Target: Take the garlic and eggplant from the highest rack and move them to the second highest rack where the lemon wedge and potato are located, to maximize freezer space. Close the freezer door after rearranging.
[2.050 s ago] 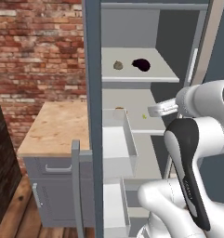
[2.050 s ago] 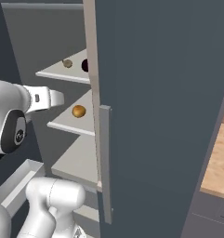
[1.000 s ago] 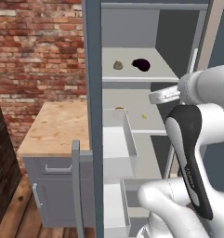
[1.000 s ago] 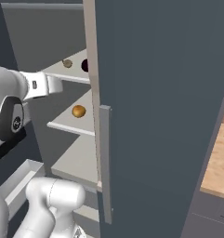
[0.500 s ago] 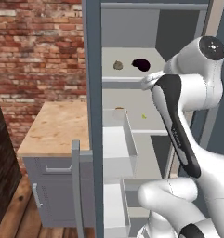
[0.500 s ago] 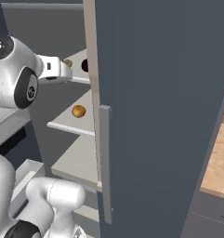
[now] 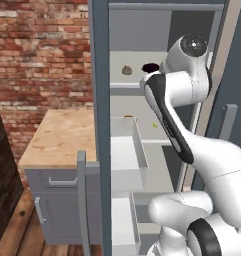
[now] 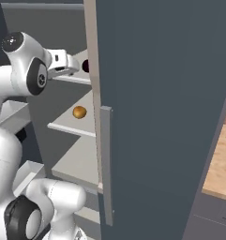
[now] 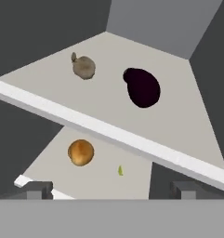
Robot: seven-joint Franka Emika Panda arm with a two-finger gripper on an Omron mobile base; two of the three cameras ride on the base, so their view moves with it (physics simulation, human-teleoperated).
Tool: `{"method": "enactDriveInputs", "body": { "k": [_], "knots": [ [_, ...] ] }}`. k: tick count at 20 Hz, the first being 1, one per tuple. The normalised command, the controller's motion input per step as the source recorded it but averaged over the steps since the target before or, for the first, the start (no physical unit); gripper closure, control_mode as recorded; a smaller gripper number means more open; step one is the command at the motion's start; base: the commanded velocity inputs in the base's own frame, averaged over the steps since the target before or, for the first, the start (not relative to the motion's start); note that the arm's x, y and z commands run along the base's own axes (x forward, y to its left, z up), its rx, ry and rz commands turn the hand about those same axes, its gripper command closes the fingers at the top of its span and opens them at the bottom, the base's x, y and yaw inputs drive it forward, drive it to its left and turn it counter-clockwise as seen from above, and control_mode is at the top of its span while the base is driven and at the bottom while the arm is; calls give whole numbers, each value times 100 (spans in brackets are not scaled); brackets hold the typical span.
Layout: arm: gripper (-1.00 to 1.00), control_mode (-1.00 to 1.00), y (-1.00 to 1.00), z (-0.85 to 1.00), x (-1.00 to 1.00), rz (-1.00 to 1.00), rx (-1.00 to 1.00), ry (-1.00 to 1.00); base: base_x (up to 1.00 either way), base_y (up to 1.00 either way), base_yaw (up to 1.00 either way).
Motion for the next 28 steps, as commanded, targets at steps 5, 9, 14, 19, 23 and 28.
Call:
{"method": "enactDriveInputs", "body": {
  "k": [5,9,14,19,23,28],
  "knots": [
    [-100,-100,-8,-1,62,-2,-2,0,0,0,0],
    [-100,-100,-10,3,42,0,3,0,0,0,0],
    [-100,-100,-14,0,41,0,1,1,0,0,0],
    [-100,-100,-21,0,31,0,0,0,0,0,0],
    [-100,-100,-18,0,26,0,0,0,0,0,0],
    [-100,-100,0,-10,41,0,0,1,0,0,0]
  ]
}}
